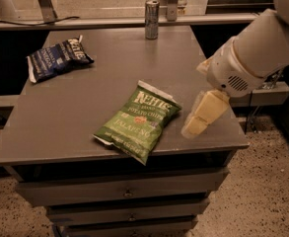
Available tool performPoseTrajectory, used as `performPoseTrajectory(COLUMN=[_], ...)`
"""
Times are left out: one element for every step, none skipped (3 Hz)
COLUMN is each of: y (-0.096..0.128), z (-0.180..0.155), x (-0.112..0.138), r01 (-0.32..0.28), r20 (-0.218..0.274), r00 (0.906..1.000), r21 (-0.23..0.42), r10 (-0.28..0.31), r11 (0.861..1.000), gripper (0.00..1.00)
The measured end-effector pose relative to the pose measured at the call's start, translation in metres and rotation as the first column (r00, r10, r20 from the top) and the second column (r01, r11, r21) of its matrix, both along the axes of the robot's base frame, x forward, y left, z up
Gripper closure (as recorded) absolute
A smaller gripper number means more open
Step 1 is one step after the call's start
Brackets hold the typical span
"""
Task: Pick green jalapeno chip bag
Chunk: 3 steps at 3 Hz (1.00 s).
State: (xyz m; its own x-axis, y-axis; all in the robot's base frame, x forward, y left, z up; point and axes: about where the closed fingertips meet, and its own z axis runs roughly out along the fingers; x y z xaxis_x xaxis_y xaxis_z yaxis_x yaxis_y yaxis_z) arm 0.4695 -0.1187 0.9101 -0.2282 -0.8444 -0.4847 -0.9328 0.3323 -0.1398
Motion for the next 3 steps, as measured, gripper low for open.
performPoseTrajectory(y=[0.030,0.057,0.074], z=[-0.029,-0.050,-0.061], x=[0.004,0.011,0.015], r01=[0.011,0.024,0.038], r20=[-0.057,-0.096,-0.120], r00=[0.9984,0.9953,0.9926], r21=[0.082,0.142,0.165], r10=[-0.006,-0.010,-0.018], r11=[0.997,0.990,0.986], gripper=[0.00,0.00,0.18])
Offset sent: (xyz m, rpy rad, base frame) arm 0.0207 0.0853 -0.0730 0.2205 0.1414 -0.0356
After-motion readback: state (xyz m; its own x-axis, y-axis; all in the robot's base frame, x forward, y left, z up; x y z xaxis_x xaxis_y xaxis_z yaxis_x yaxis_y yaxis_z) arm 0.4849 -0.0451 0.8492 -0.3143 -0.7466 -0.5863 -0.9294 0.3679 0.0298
